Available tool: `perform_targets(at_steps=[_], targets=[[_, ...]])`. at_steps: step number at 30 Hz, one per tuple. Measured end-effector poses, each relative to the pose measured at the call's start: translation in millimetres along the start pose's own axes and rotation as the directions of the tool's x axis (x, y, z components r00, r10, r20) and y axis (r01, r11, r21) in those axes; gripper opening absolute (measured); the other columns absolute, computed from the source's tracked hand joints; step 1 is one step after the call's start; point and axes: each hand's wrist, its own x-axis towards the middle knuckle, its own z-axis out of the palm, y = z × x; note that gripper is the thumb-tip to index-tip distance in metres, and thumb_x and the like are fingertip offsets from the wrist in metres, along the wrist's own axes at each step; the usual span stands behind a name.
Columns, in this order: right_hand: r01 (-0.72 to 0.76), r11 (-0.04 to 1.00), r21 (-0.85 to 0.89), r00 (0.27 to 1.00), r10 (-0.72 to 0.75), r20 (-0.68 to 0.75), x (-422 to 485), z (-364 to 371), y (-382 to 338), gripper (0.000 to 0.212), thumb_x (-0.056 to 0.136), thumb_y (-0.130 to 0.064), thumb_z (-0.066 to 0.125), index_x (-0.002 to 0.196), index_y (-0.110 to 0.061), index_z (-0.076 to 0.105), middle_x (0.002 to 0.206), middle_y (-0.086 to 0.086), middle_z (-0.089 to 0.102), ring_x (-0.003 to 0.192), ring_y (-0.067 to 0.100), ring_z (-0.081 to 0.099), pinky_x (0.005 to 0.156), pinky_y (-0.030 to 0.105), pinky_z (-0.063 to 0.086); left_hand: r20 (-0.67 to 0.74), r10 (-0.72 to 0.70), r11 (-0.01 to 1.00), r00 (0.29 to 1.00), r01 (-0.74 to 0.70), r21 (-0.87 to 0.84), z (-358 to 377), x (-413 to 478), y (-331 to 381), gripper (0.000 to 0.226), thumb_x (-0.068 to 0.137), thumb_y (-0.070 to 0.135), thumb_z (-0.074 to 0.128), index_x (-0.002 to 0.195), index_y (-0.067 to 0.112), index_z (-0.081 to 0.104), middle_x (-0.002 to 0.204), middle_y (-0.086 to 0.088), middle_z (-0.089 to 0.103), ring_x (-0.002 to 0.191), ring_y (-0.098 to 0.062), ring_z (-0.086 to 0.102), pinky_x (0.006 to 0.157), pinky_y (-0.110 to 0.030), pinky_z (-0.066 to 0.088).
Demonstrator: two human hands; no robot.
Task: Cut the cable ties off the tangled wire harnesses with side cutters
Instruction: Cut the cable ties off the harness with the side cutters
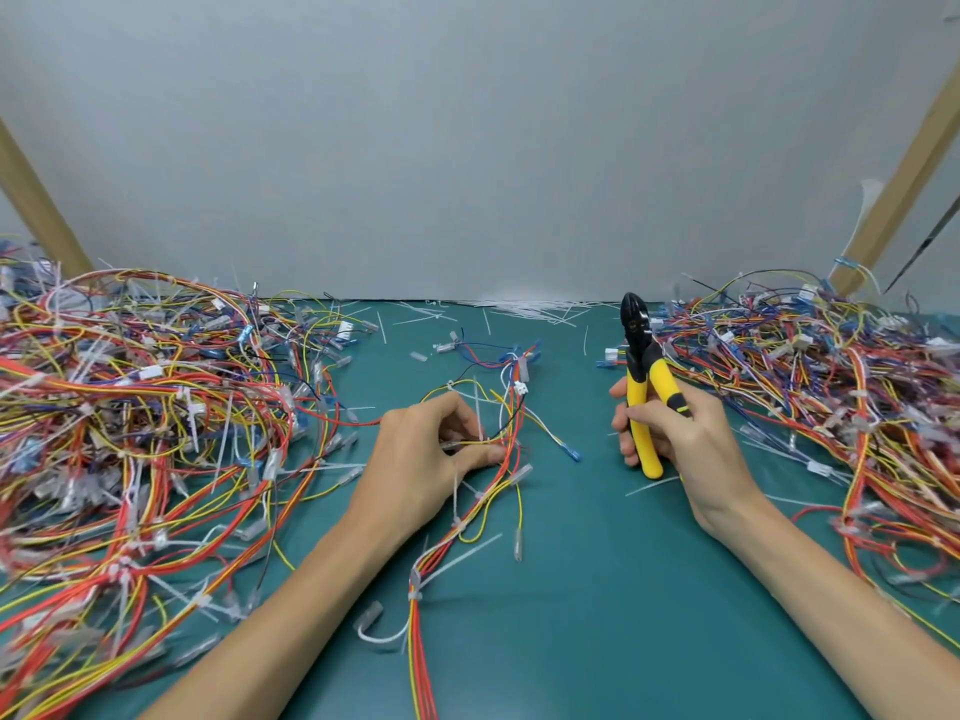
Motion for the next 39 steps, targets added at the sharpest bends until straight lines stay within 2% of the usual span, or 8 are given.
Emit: perform_targets(at_steps=[5, 12, 17, 22, 26, 31, 35, 39], targets=[[0.014, 1.000, -0.006, 1.000, -0.015, -0.027, -4, 2, -2, 0.022, 0.073, -0.020, 0.059, 0.092, -0.010, 0.066, 0.072, 0.013, 0.061, 0.058, 0.024, 0.054, 0.051, 0.034, 0.048, 0.009, -0.008, 0.999, 1.000, 0.008, 0.045, -1, -2, 4, 0.029, 0.073, 0.039, 0.082, 0.062, 0.023, 0.061, 0.055, 0.012, 0.059, 0.060, 0.001, 0.054, 0.056, -0.011, 0.037], [0.000, 1.000, -0.030, 0.998, -0.002, -0.069, -7, 3, -6, 0.022, 0.078, -0.025, 0.059, 0.093, -0.010, 0.063, 0.069, 0.007, 0.059, 0.057, 0.020, 0.054, 0.050, 0.032, 0.049, -0.043, -0.157, 0.955, 0.987, 0.141, -0.261, -8, -6, 13, 0.056, 0.068, 0.061, 0.075, 0.061, 0.015, 0.045, 0.055, -0.003, 0.054, 0.053, -0.011, 0.039, 0.055, -0.026, 0.034], [0.018, 0.998, -0.059, 0.998, -0.022, -0.056, -6, 4, -4, 0.025, 0.093, -0.020, 0.060, 0.077, -0.002, 0.053, 0.062, 0.008, 0.053, 0.048, 0.019, 0.044, 0.043, 0.029, 0.039, -0.029, -0.177, 0.928, 0.984, 0.157, -0.337, -10, -4, 11, 0.040, 0.069, 0.022, 0.087, 0.064, 0.021, 0.047, 0.064, 0.009, 0.062, 0.057, -0.014, 0.053, 0.064, -0.030, 0.046], [0.072, 0.992, -0.101, 0.997, -0.073, -0.008, -7, 7, -3, 0.028, 0.094, -0.020, 0.061, 0.077, 0.002, 0.053, 0.063, 0.010, 0.055, 0.049, 0.022, 0.047, 0.043, 0.030, 0.042, 0.055, -0.171, 0.833, 0.984, 0.173, -0.526, -13, -2, 4, 0.024, 0.073, 0.000, 0.082, 0.080, 0.008, 0.060, 0.092, -0.017, 0.075, 0.085, -0.030, 0.074, 0.086, -0.053, 0.056], [0.040, 0.997, -0.063, 0.998, -0.042, -0.042, -5, 4, -2, 0.011, 0.091, -0.013, 0.059, 0.088, -0.004, 0.062, 0.066, 0.009, 0.059, 0.052, 0.021, 0.052, 0.046, 0.032, 0.046, 0.036, -0.153, 0.824, 0.988, 0.147, -0.547, -9, 0, 1, 0.018, 0.078, 0.001, 0.078, 0.075, 0.013, 0.065, 0.091, -0.008, 0.076, 0.080, -0.022, 0.072, 0.080, -0.045, 0.057], [0.033, 0.997, -0.072, 0.999, -0.036, -0.031, -6, 3, -3, 0.015, 0.088, -0.002, 0.058, 0.091, -0.013, 0.067, 0.069, 0.013, 0.061, 0.056, 0.023, 0.056, 0.050, 0.035, 0.049, 0.092, -0.095, 0.832, 0.991, 0.130, -0.540, -11, 0, 0, 0.011, 0.090, 0.000, 0.064, 0.093, 0.004, 0.053, 0.107, 0.002, 0.072, 0.069, -0.031, 0.074, 0.048, -0.024, 0.051], [0.061, 0.996, -0.064, 0.998, -0.062, -0.013, -7, 4, -4, 0.012, 0.081, -0.012, 0.063, 0.091, -0.016, 0.068, 0.072, 0.021, 0.061, 0.058, 0.023, 0.057, 0.052, 0.036, 0.050, 0.049, -0.103, 0.864, 0.993, 0.114, -0.491, -10, 2, -1, 0.015, 0.088, 0.003, 0.068, 0.094, 0.008, 0.056, 0.098, 0.003, 0.074, 0.055, -0.023, 0.069, 0.047, -0.024, 0.048], [0.119, 0.992, -0.040, 0.992, -0.120, -0.034, -8, 6, -3, 0.017, 0.084, -0.020, 0.058, 0.097, -0.014, 0.067, 0.076, 0.009, 0.063, 0.063, 0.023, 0.058, 0.055, 0.035, 0.052, 0.050, -0.146, 0.833, 0.988, 0.150, -0.533, -8, 3, -2, 0.016, 0.086, 0.007, 0.071, 0.098, 0.008, 0.061, 0.086, -0.002, 0.076, 0.050, -0.017, 0.065, 0.048, -0.024, 0.047]])
